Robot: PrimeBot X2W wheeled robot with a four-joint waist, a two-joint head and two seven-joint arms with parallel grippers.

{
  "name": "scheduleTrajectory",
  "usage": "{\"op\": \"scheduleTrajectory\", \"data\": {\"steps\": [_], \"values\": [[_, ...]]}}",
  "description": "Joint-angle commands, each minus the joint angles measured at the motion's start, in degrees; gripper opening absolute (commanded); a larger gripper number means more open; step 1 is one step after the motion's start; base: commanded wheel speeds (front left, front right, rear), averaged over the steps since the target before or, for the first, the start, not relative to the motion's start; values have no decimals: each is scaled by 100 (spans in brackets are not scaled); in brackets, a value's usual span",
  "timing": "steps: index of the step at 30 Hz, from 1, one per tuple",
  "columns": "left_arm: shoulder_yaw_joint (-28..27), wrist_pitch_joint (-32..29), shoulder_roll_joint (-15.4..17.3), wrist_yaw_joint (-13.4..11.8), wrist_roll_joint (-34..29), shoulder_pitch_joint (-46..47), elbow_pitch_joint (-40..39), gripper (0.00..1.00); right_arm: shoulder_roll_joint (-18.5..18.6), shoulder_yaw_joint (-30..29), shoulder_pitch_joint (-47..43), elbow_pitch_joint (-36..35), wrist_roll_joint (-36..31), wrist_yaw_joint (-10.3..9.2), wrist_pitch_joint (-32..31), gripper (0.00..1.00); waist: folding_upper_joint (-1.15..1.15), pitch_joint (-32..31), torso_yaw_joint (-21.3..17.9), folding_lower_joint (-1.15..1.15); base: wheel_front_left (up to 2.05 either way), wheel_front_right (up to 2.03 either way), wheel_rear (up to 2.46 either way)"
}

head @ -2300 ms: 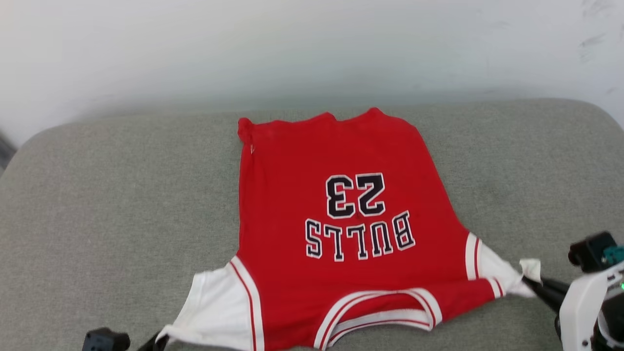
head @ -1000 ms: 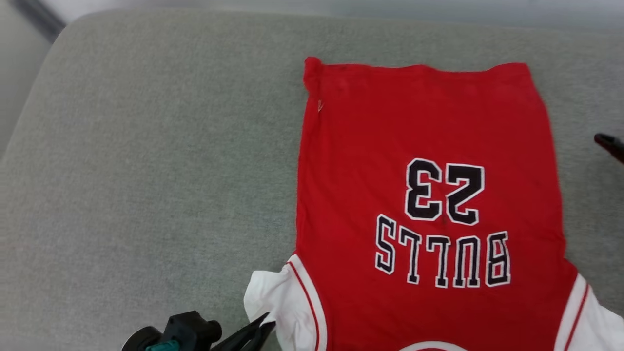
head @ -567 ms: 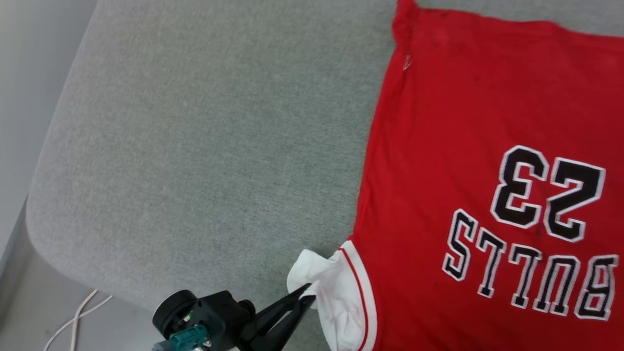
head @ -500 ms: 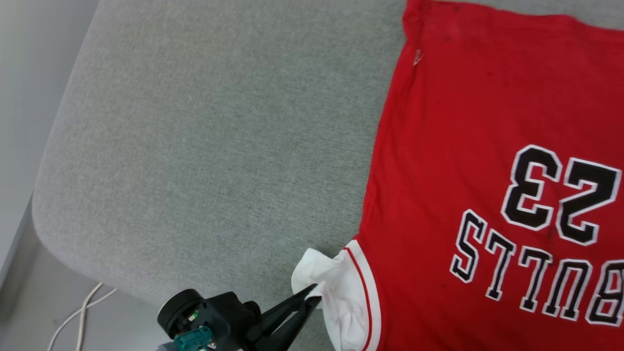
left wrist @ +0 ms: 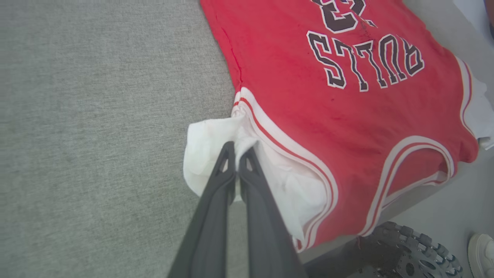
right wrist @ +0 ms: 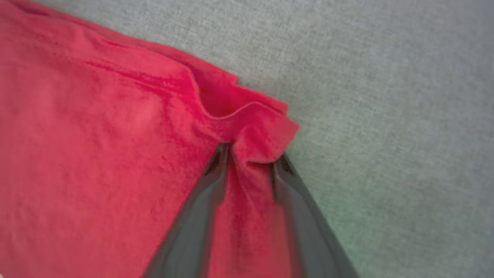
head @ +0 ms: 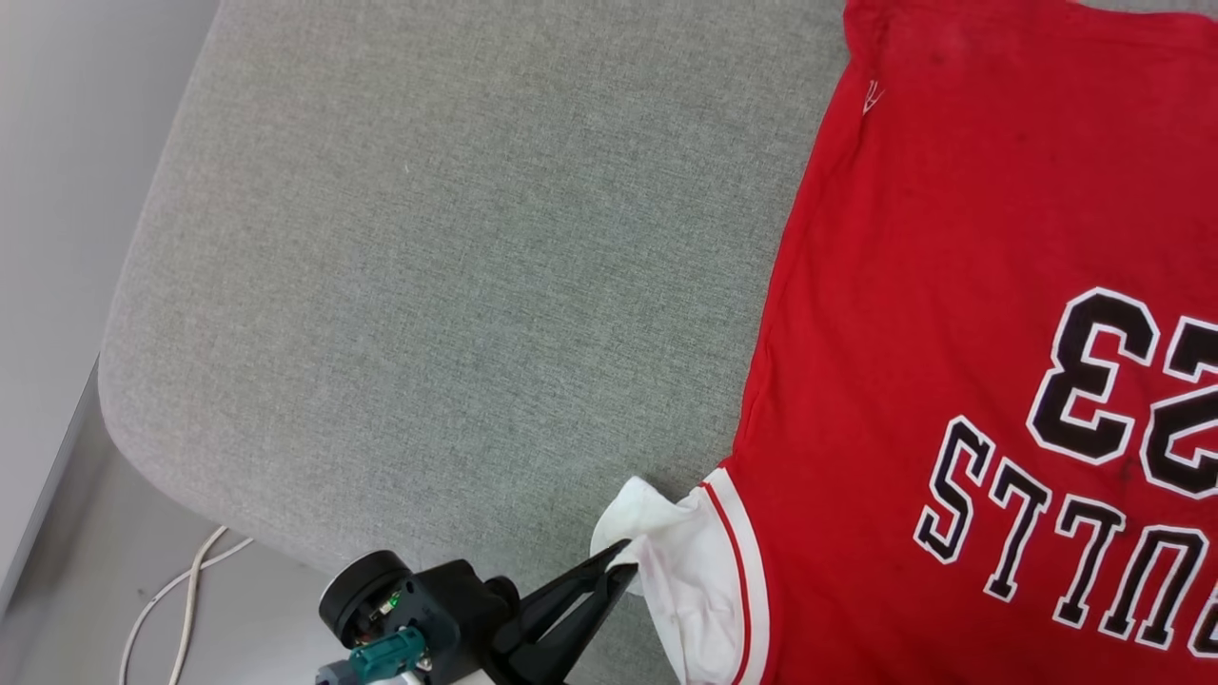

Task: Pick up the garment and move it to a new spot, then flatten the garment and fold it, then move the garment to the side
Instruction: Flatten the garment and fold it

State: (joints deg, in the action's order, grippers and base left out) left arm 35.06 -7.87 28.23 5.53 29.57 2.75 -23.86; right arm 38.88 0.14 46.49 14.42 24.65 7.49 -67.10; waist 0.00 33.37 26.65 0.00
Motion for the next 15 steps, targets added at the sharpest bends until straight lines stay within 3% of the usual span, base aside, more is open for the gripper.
{"op": "scheduleTrajectory", "data": {"steps": [1, 7, 15], "values": [[-23, 27, 0, -14, 12, 77, 13, 0, -158, 136, -574, 313, -4, 0, -152, 0, 0, -65, -48, 0, 0, 0, 0], [-141, 56, 84, -87, 47, 34, 102, 0, -181, 124, -802, 326, 29, -1, 77, 0, 0, -493, -377, 0, 0, 0, 0], [-310, 65, 168, -221, 201, -128, 190, 0, -253, 142, -1442, 260, 277, -2, 467, 0, 0, -1269, -1090, 0, 0, 0, 0]]}}
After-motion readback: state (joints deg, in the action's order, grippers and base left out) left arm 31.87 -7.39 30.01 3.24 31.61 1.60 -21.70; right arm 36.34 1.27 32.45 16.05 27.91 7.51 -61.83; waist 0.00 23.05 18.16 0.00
